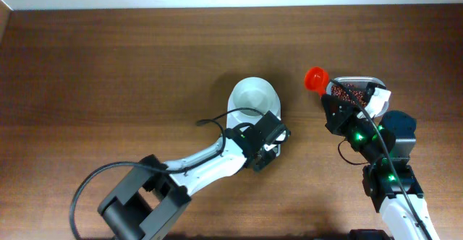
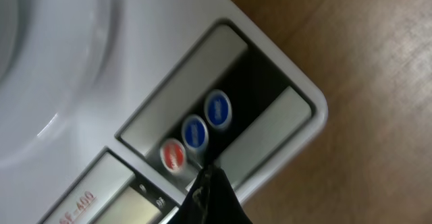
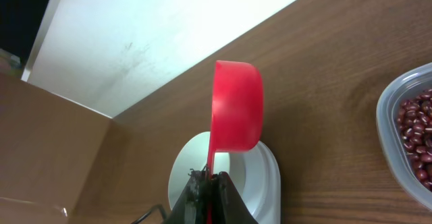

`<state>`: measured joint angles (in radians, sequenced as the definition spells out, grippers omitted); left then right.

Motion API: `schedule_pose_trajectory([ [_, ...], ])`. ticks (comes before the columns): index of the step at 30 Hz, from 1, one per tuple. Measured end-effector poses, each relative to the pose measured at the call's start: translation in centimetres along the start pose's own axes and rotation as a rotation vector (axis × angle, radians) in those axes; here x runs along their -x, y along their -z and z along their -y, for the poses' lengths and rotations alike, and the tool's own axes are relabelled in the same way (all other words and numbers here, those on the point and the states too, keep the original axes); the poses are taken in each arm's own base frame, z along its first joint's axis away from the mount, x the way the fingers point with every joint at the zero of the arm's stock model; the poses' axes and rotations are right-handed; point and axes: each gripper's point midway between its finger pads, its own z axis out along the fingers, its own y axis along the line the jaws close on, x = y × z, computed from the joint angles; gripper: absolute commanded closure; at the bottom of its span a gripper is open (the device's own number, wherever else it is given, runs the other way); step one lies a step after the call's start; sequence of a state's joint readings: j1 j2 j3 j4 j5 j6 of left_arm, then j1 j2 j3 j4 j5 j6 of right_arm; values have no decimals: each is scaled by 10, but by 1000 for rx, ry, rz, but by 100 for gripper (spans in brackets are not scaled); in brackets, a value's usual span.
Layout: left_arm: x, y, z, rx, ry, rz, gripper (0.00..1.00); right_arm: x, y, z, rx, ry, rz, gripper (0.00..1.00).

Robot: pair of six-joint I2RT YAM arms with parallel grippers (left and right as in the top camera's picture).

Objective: Scoop and weigh 50g on scale

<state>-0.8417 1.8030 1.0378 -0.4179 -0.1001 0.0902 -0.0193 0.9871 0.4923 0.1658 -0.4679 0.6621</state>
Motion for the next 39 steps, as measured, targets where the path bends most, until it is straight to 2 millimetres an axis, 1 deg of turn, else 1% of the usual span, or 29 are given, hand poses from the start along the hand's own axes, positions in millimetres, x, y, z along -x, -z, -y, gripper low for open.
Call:
schedule_pose_trajectory([
  [4, 13, -2, -4, 22, 6, 50, 100, 0, -1, 2, -9, -2, 3, 96],
  [9, 16, -3, -10, 55, 9, 63, 100, -3, -4, 9, -28, -13, -10, 96],
  [14, 15, -4, -15, 85, 10, 56, 100, -4, -5, 10, -31, -15, -13, 96],
  [18, 9, -4, -16, 91, 7, 32, 100, -4, -5, 10, -33, -15, -12, 96],
  [30, 9, -4, -16, 92, 7, 33, 100, -4, -5, 10, -33, -15, -12, 96],
  [32, 6, -2, -16, 92, 5, 17, 100, -4, -5, 10, -33, -15, -12, 96],
  [35, -6, 5, -17, 91, -1, -30, 100, -4, -5, 10, -34, -15, -12, 96],
  [36, -5, 11, -17, 91, -1, -24, 96, -4, -5, 10, -33, -15, -12, 96],
  [37, 0, 17, -19, 94, 3, -3, 85, -4, -5, 10, -34, -15, -12, 96],
  [38, 4, 24, -20, 95, 5, 16, 65, -4, -5, 10, -34, -16, -12, 96],
  [39, 10, 33, -21, 99, 6, 45, 43, -4, -5, 10, -34, -16, -12, 96],
])
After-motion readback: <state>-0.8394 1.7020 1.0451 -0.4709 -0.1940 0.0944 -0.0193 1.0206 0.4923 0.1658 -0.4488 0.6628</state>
